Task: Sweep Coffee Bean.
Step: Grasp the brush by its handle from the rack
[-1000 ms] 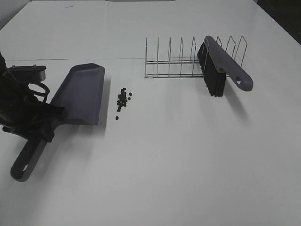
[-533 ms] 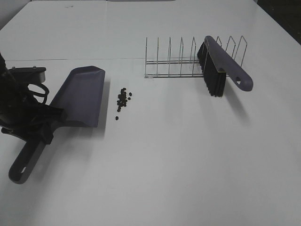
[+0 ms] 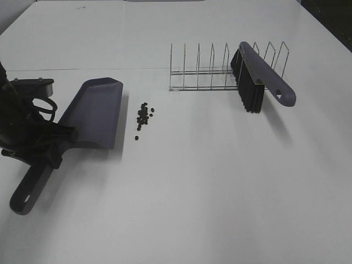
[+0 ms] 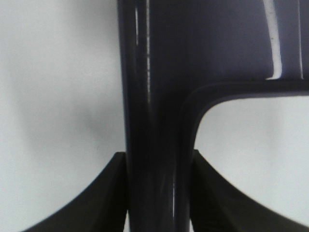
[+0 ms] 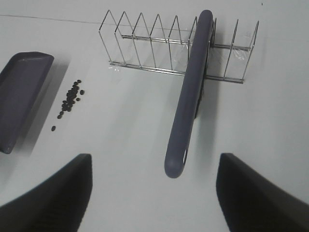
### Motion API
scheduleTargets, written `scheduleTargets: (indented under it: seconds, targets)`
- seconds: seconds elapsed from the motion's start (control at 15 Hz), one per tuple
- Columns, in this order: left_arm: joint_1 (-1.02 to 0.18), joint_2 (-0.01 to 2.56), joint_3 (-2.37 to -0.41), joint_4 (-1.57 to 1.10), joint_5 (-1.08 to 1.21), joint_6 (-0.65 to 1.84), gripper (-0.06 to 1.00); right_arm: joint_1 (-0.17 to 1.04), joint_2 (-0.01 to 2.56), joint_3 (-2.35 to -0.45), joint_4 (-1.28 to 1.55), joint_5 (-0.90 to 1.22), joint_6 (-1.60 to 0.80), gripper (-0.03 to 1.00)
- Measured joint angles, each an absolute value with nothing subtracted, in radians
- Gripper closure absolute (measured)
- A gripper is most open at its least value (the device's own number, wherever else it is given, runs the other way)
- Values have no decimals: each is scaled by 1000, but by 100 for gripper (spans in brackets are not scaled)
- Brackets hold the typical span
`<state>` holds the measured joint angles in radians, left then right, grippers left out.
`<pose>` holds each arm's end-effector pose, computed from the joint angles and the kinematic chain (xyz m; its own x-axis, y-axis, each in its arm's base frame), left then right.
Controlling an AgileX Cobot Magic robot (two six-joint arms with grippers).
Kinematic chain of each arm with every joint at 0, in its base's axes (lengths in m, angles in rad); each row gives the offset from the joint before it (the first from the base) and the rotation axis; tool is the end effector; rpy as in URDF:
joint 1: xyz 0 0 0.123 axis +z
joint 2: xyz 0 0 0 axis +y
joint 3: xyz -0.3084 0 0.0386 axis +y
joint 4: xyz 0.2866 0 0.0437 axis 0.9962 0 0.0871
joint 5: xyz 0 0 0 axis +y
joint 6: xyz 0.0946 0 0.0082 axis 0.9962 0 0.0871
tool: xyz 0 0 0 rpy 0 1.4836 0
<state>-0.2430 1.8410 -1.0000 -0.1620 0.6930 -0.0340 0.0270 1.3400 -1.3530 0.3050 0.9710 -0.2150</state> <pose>0.3426 -0.0950 0.1318 -0.9902 0.0831 -0.1123 0.0967 0.9879 -0.1215 0.3130 0.0320 0.4104 -0.7421 -0.0580 -0.6678 -0.2191 0.9625 0.1600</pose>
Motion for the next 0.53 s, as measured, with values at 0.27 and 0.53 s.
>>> scheduleTargets:
  seconds: [0.27, 0.53]
  targets:
    - [-243, 1841, -1000, -161, 692, -34, 60, 205, 1647, -1666, 14, 1084, 6, 33]
    - [-243, 1841, -1000, -161, 692, -34, 60, 237, 1931, -1950, -9, 1207, 71, 33]
